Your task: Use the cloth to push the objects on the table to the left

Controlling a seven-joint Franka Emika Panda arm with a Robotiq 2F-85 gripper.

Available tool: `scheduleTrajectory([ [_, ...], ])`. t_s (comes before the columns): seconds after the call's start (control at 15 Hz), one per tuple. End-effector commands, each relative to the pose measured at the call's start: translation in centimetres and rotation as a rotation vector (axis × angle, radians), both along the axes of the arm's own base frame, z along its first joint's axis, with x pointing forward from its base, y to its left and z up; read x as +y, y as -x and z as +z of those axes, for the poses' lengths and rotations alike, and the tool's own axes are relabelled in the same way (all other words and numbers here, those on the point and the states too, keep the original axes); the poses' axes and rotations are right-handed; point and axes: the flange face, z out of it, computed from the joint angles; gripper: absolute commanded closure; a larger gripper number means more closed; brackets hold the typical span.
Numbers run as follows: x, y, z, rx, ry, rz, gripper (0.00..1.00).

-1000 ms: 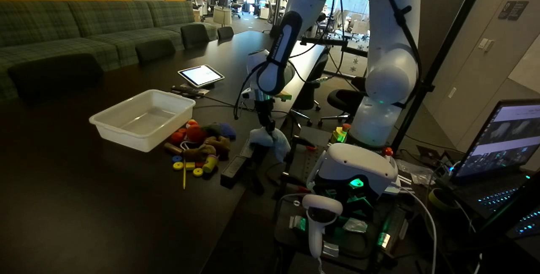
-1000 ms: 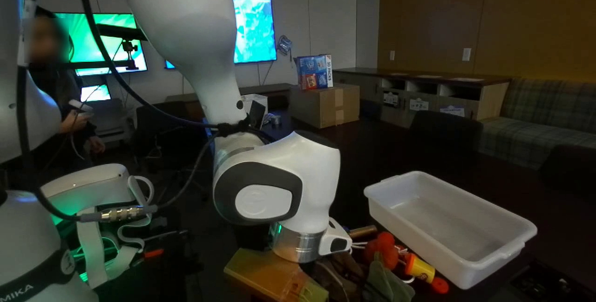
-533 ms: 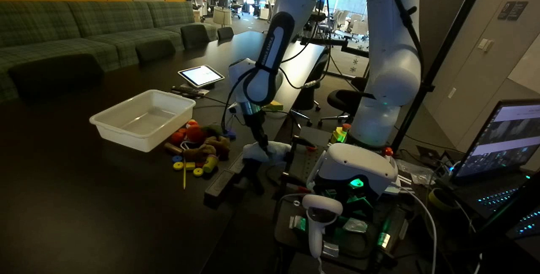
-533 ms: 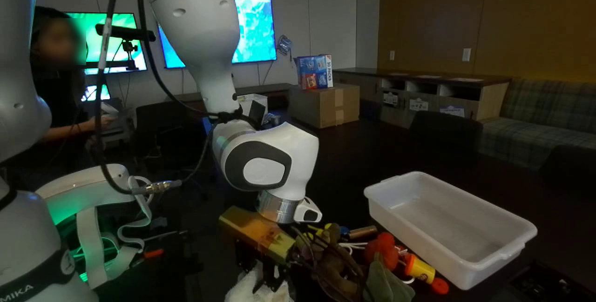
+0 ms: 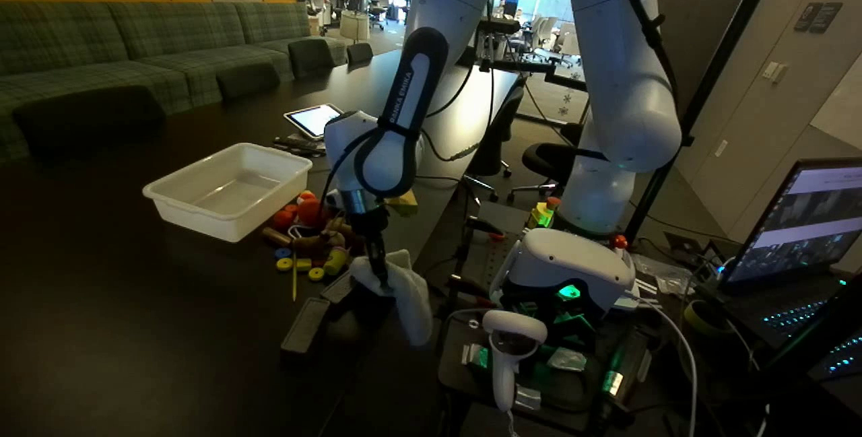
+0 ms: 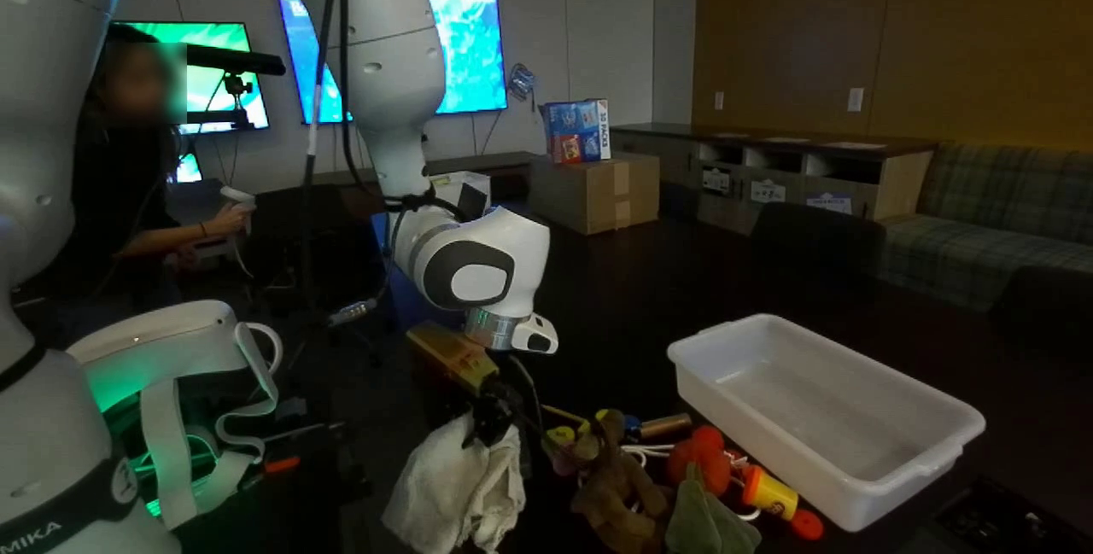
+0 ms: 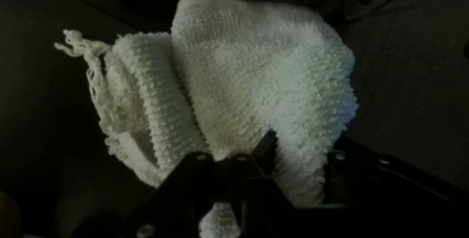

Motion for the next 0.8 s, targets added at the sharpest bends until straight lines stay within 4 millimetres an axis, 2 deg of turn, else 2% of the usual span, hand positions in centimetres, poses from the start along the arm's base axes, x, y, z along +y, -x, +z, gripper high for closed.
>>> scheduleTrajectory([
  [0.0,6.8,-1.0,-0.7,-0.053,-0.022,-0.036,0.93],
  [0.2,12.6,-0.7,0.4,-0.094,-0.059,-0.015,0.93],
  [0.47,19.2,-0.1,3.9,-0.139,-0.138,0.020,0.93],
  [0.6,21.1,-0.1,5.7,-0.149,-0.182,0.036,0.93],
  [0.73,21.2,-0.6,7.8,-0.152,-0.220,0.040,0.93],
])
